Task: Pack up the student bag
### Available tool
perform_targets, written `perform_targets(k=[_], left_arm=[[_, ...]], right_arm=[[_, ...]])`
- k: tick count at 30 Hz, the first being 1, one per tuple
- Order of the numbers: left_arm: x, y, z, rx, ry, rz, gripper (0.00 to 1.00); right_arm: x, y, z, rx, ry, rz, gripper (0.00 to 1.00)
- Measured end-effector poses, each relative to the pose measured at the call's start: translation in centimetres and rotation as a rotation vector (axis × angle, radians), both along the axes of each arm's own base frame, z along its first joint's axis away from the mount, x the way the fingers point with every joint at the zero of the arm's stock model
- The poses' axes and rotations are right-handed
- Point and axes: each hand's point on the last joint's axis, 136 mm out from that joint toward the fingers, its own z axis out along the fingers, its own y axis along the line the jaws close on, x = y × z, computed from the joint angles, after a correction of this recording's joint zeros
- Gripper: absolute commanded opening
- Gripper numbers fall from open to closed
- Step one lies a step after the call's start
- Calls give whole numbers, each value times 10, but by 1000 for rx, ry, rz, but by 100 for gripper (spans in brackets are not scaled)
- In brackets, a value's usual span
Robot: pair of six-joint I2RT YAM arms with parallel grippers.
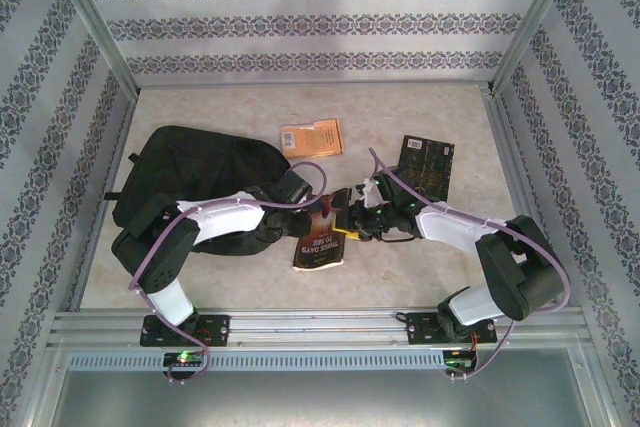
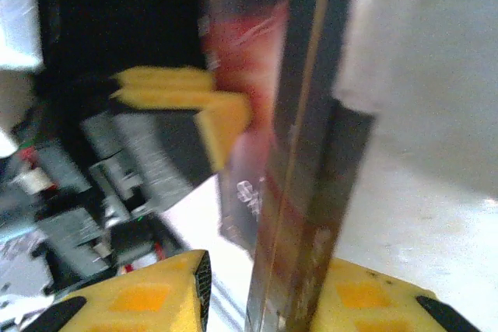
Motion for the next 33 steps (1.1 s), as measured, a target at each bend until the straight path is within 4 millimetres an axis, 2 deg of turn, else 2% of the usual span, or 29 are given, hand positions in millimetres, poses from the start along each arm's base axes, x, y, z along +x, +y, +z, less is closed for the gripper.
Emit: perform_targets(k=[3, 7, 9, 11, 14, 15, 18, 22, 25, 29, 33], left_arm=[[0, -1, 0, -9, -1, -3, 15], [0, -2, 0, -13, -1, -4, 15], [-1, -2, 1, -14, -2, -4, 20], [-1, -2, 1, -19, -3, -1, 34], [-8, -2, 5, -28, 6, -11, 59], [-11, -2, 7, -31, 9, -17, 64], [-16, -4, 32, -73, -16, -32, 75], [-13, -8, 95, -203, -130, -33, 86], [-9, -6, 143, -325, -207, -23, 100], [0, -2, 196, -520, -290, -18, 100], [-2, -7, 235, -703, -328, -80, 100]], right_arm=[[-1, 6, -2, 34, 22, 21, 29], [3, 5, -31, -5, 78, 3, 18], [6, 1, -41, -34, 91, -17, 8], [7, -2, -43, -45, 90, -22, 0], [7, -7, -40, -46, 57, -25, 0], [7, -9, -34, -45, 34, -26, 0], [11, -14, -3, -37, -92, -32, 0], [10, -18, 56, 22, -301, -32, 0], [7, -23, 99, 80, -438, -31, 0], [-5, -22, 147, 175, -567, 3, 0], [-18, -12, 182, 291, -637, 80, 0]])
